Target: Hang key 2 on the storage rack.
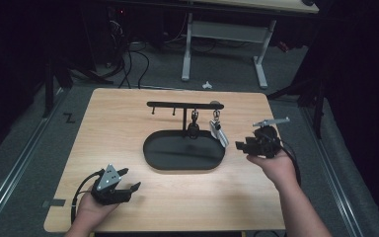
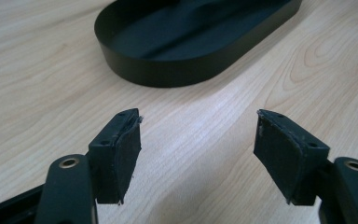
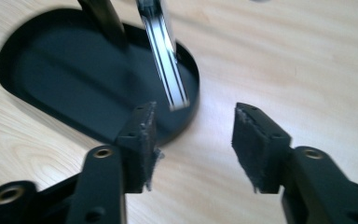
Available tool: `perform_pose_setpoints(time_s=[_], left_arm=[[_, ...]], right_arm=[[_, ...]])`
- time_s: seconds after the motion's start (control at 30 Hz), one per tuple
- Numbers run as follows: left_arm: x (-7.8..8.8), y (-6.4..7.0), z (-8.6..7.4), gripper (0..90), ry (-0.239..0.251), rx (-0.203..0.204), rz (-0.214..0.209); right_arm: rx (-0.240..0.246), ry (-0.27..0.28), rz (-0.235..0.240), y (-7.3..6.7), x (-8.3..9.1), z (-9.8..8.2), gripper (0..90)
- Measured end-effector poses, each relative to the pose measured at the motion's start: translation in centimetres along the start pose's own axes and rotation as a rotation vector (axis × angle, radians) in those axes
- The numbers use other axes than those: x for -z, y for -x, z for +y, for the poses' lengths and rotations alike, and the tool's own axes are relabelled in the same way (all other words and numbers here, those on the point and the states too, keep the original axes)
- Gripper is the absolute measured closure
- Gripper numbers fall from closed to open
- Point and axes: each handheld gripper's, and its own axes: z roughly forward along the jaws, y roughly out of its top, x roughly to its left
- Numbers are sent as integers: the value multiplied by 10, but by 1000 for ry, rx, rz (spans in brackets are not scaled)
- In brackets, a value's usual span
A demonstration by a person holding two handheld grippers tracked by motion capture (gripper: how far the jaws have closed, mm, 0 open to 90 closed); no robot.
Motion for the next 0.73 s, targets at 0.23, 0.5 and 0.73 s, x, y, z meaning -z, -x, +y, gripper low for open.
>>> perform_pose_setpoints(time_s=[0.23,0.5,0.73], left_arm=[[-3,-3,1,317,9,35,3],[-2,-4,-1,316,3,54,17],[0,-4,1,314,14,55,20]], right_arm=[[-45,116,-52,-7,-26,-80,400],[13,214,-155,-21,-35,-123,343],[-15,231,-165,-16,-35,-132,316]])
